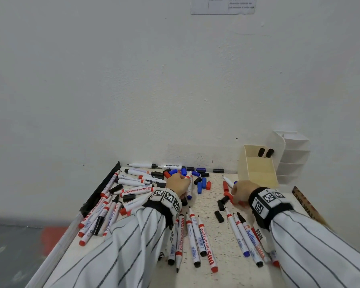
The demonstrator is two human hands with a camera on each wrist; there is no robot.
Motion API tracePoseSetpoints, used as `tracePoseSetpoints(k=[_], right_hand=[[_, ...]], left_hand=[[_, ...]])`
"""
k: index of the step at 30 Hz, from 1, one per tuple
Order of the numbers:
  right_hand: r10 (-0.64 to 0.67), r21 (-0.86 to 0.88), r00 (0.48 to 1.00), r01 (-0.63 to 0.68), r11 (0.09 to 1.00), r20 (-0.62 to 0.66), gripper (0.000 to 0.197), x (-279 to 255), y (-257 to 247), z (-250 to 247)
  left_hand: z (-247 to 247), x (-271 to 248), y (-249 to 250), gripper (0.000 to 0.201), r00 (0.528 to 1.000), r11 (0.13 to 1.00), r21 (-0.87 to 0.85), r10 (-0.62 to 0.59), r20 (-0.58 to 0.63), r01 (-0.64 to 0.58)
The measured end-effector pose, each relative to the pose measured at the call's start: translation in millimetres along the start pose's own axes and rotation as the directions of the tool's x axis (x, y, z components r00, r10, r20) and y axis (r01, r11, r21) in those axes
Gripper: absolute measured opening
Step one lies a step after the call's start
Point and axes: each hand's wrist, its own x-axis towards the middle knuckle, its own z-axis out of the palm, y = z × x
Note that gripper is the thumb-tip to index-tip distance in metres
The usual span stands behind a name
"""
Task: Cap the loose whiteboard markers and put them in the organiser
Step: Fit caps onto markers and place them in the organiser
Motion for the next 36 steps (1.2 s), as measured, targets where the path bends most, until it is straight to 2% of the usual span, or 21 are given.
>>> tracePoseSetpoints(k=[5,9,11,14,16,18,23,27,31,32,36], right_hand=[[0.017,-0.131,0.998,-0.024,0.991,-0.053,0.045,2,-2,15],[-0.020,-0.120,0.997,0.011,0.993,-0.075,0.047,3,-4,18],[-0.011,-0.125,0.995,-0.002,0.992,-0.101,0.039,5,-4,16],[0.019,-0.032,0.991,-0.023,0.999,-0.130,0.033,8,-5,13],[0.026,0.005,0.987,-0.026,1.000,-0.161,0.030,8,-5,11],[0.032,0.016,0.982,-0.030,0.999,-0.185,0.029,8,-4,10],[0.026,0.043,0.990,-0.020,0.999,-0.139,0.035,5,-2,15],[-0.021,-0.050,0.995,0.016,0.999,-0.098,0.029,1,-4,17],[-0.051,-0.053,0.995,0.047,0.997,-0.086,0.051,-4,-3,13],[-0.058,-0.029,0.994,0.056,0.998,-0.093,0.050,-4,-2,12],[-0.122,0.202,0.965,0.170,0.965,-0.231,0.019,-6,5,5]], left_hand=[[-6,-6,-4,0.022,1.000,1.000,0.013,-0.005,-0.008,0.005],[-10,-10,-6,0.022,1.000,1.000,-0.003,-0.010,0.004,0.010],[-10,-7,-9,0.025,1.000,1.000,-0.007,-0.007,0.010,0.007],[-12,-11,-8,0.007,0.999,0.998,0.062,0.008,0.034,-0.010],[-13,-9,-10,0.039,0.999,0.992,0.119,0.025,0.045,-0.031],[-13,-9,-10,0.049,0.998,0.989,0.142,0.042,0.041,-0.047],[-11,-10,-10,0.048,0.998,0.985,0.157,0.062,0.027,-0.065],[-9,-11,-11,0.050,0.997,0.988,0.142,0.062,0.037,-0.067],[-7,-9,-13,0.049,0.996,0.989,0.131,0.068,0.061,-0.075],[-7,-9,-14,0.046,0.995,0.989,0.124,0.071,0.063,-0.078],[-6,-10,-13,0.032,0.995,0.990,0.100,0.093,0.041,-0.097]])
